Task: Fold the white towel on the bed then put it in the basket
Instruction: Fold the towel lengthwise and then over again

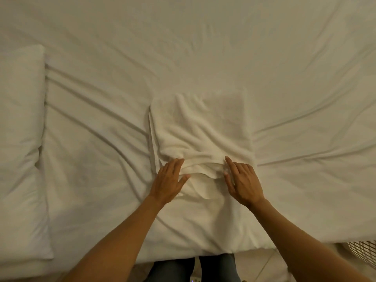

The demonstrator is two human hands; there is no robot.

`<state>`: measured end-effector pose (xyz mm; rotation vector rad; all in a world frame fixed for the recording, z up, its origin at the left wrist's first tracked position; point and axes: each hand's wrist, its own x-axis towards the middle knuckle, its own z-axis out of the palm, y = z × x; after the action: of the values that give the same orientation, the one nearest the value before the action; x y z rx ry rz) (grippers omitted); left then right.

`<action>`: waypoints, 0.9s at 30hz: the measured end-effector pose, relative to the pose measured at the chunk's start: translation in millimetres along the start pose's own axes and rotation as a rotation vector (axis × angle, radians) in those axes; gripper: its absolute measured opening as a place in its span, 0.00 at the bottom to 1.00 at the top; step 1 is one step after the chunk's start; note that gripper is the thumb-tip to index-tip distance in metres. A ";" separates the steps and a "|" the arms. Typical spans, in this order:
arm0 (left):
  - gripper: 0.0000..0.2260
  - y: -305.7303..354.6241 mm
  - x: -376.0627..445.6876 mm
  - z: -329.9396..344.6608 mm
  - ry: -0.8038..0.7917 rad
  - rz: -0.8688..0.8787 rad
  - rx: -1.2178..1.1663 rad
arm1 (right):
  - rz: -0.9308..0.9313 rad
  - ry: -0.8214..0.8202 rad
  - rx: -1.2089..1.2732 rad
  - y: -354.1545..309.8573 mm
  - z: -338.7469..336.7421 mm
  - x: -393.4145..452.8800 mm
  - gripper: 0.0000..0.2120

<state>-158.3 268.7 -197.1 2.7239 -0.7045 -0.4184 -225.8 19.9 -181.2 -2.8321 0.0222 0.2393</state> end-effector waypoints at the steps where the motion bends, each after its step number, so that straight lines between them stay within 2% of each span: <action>1: 0.26 0.0 6.0 -1.5 0.008 0.026 0.040 | 0.005 0.001 0.003 -0.8 1.3 5.4 0.23; 2: 0.20 -0.2 11.2 -0.9 0.005 0.059 0.080 | -0.002 0.003 -0.005 -1.6 3.4 9.9 0.21; 3: 0.19 1.0 15.1 -1.4 0.009 0.075 0.098 | -0.008 0.000 -0.014 -2.9 4.7 13.4 0.19; 6: 0.23 1.7 18.4 0.4 -0.016 0.072 0.077 | 0.009 -0.004 0.010 -7.8 5.4 17.8 0.17; 10: 0.26 -1.5 6.0 3.9 0.053 0.104 0.087 | -0.012 0.026 -0.005 -11.0 6.6 10.0 0.14; 15: 0.21 -12.0 -33.0 -3.1 0.042 0.197 0.080 | -0.123 0.015 -0.002 -11.6 9.2 -7.7 0.14; 17: 0.20 -16.5 -45.4 -4.4 0.030 0.218 0.051 | -0.159 -0.011 -0.007 -11.3 12.3 -15.1 0.16; 19: 0.18 -19.1 -49.4 -5.1 0.037 0.189 0.032 | -0.120 -0.096 -0.067 -7.5 13.6 -19.2 0.21; 22: 0.26 -17.8 -40.7 0.6 -0.035 0.153 0.028 | -0.075 -0.211 -0.085 -2.9 15.6 -21.1 0.32; 27: 0.32 -7.4 -21.9 14.7 -0.251 -0.006 0.121 | 0.014 -0.293 -0.107 -7.6 26.0 -17.3 0.32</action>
<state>-178.7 282.9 -208.7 2.8157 -0.8092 -0.7517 -246.7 34.6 -200.6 -2.8726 -0.0343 0.6740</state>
